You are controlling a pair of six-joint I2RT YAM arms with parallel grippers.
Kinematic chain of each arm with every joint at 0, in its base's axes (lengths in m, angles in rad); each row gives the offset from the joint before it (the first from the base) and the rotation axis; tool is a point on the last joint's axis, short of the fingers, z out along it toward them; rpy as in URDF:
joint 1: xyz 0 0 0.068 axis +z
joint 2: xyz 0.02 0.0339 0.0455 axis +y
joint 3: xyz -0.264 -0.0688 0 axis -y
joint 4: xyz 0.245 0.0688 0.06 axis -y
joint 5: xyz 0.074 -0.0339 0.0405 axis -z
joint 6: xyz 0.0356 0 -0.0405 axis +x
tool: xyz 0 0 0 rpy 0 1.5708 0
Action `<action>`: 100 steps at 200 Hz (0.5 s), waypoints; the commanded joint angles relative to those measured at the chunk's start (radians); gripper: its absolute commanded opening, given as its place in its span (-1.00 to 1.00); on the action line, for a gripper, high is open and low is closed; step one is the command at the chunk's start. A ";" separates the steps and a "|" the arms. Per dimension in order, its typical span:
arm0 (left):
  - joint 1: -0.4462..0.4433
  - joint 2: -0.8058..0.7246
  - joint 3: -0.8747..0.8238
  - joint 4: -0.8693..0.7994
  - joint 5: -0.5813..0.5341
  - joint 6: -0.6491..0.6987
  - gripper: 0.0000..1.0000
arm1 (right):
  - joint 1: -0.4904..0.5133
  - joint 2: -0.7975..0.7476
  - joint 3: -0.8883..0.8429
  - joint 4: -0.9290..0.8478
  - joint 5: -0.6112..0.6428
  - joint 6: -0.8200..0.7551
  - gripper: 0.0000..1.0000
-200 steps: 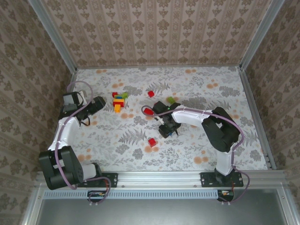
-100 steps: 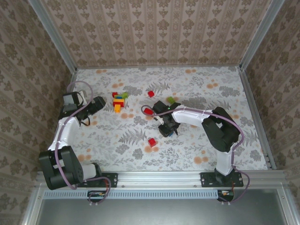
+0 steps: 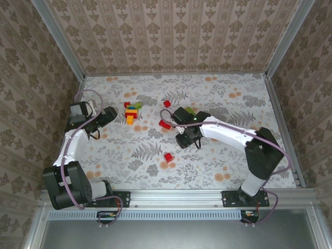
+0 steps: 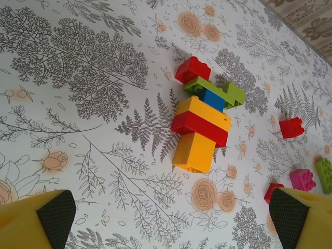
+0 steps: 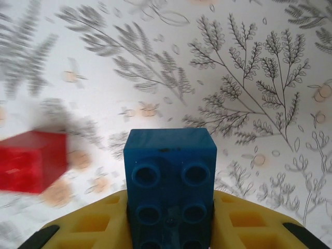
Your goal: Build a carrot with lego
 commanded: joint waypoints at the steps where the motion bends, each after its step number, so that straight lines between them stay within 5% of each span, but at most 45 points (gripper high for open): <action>1: -0.008 0.011 0.025 0.008 0.014 0.020 1.00 | 0.049 -0.052 0.006 -0.081 -0.062 0.112 -0.33; 100: -0.020 0.018 0.037 -0.016 -0.004 0.037 1.00 | 0.194 0.163 0.182 -0.101 -0.047 0.184 -0.35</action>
